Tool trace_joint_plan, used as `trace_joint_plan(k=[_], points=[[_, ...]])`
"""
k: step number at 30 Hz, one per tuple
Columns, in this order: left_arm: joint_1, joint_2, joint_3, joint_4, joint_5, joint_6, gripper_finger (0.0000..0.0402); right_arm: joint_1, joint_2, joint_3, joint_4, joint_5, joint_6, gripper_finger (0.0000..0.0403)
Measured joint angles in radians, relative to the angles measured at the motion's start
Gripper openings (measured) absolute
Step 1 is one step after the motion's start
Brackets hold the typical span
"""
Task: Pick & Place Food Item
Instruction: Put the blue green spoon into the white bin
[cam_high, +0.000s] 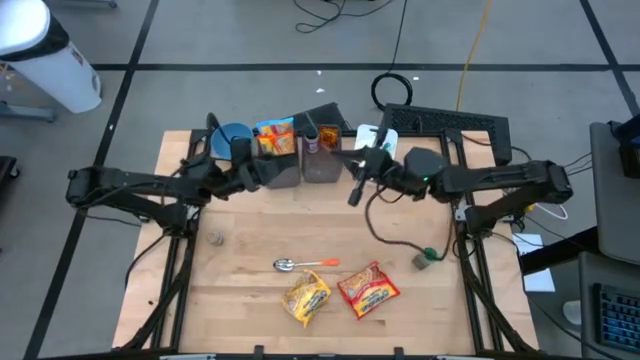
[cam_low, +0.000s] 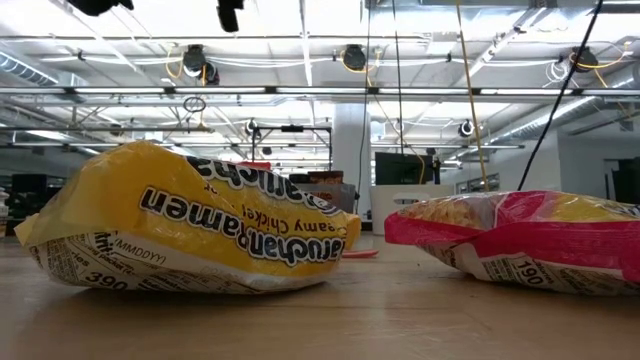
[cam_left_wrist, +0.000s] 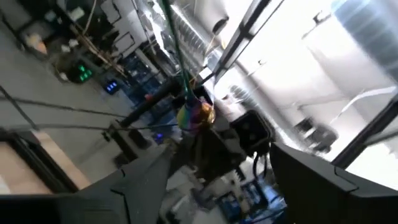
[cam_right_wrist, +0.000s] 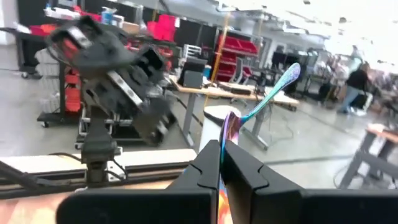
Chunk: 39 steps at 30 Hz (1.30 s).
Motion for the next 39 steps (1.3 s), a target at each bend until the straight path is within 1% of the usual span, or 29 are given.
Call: trace_joint_plan(k=[4, 7, 11, 14, 16, 19, 22, 26, 29, 34, 37, 39], points=[[0.000, -0.093, 0.000, -0.068, -0.021, 0.109, 0.0268, -0.023, -0.069, 0.000, -0.096, 0.000, 0.067, 0.0000], [-0.003, -0.174, 0.000, -0.150, -0.067, 0.166, 0.0255, -0.043, -0.107, 0.002, -0.165, 0.001, 0.116, 0.0000], [-0.012, -0.281, 0.000, -0.265, -0.144, 0.234, 0.0241, -0.074, -0.127, 0.002, -0.253, -0.004, 0.191, 0.0000], [-0.019, -0.354, 0.000, -0.364, -0.195, 0.263, 0.0234, -0.098, -0.122, 0.002, -0.284, -0.006, 0.238, 0.0000], [-0.019, -0.397, 0.000, -0.438, -0.216, 0.268, 0.0229, -0.109, -0.105, 0.002, -0.262, -0.006, 0.256, 0.0000], [-0.019, -0.449, 0.000, -0.535, -0.218, 0.268, 0.0228, -0.122, -0.075, 0.006, -0.247, -0.009, 0.266, 0.0000], [-0.019, -0.493, 0.000, -0.622, -0.196, 0.269, 0.0229, -0.137, -0.015, 0.059, -0.242, -0.009, 0.266, 0.0000], [-0.019, -0.545, 0.000, -0.740, -0.179, 0.285, 0.0229, -0.170, 0.098, 0.200, -0.254, -0.009, 0.269, 0.0000], [-0.019, -0.581, 0.000, -0.811, -0.179, 0.292, 0.0229, -0.203, 0.200, 0.353, -0.359, -0.009, 0.300, 0.0000], [-0.019, -0.618, 0.000, -0.912, -0.178, 0.314, 0.0230, -0.251, 0.371, 0.656, -0.667, -0.009, 0.312, 0.0000], [-0.019, -0.618, 0.000, -0.954, -0.162, 0.319, 0.0230, -0.277, 0.459, 0.843, -0.864, -0.010, 0.358, 0.0000], [-0.019, -0.618, 0.000, -0.969, -0.145, 0.320, 0.0230, -0.292, 0.504, 0.943, -0.981, -0.019, 0.384, 0.0000]])
